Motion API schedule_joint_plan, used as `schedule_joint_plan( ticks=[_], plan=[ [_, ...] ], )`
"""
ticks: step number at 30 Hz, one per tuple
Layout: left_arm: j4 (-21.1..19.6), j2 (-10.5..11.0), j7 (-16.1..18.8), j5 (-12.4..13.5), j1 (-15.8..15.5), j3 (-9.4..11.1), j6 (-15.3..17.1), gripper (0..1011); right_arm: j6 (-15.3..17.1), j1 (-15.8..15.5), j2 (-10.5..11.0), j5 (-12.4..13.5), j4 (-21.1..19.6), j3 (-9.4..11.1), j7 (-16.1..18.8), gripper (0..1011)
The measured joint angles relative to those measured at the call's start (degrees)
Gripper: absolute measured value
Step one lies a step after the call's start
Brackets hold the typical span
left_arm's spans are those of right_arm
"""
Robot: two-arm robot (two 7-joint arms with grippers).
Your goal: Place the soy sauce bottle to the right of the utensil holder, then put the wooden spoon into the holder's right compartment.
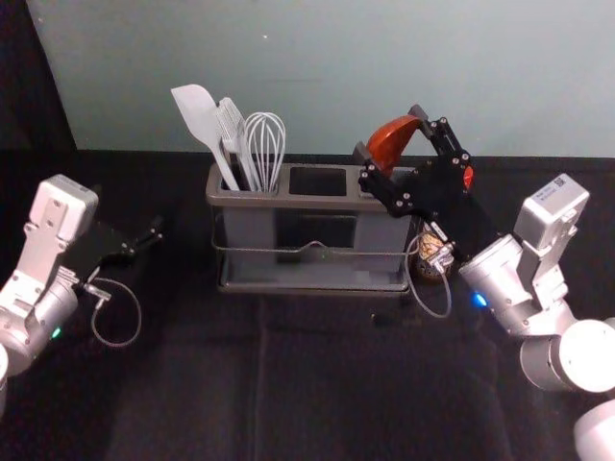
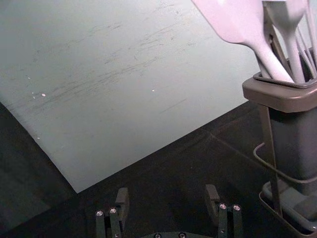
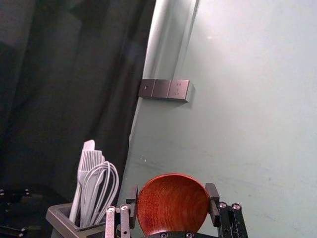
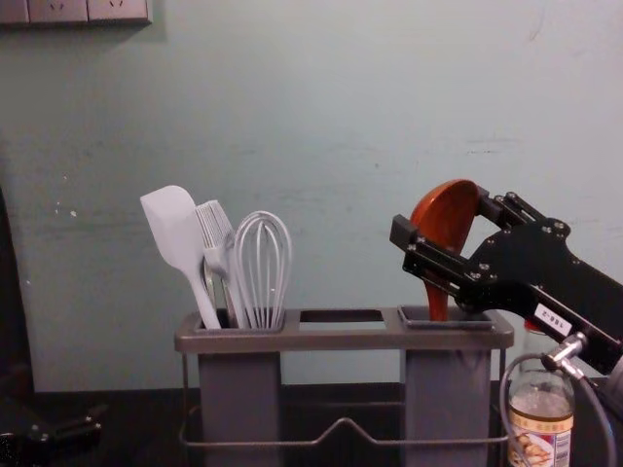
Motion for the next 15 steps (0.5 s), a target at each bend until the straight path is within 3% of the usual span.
schedule_joint_plan(
  ticks=[15],
  plan=[
    [0.0, 0.0, 0.0, 0.0, 0.0, 0.0, 0.0, 1005, -0.2, -1.6, 0.4, -0.3, -1.7, 0.5, -0.2, 837]
  ],
)
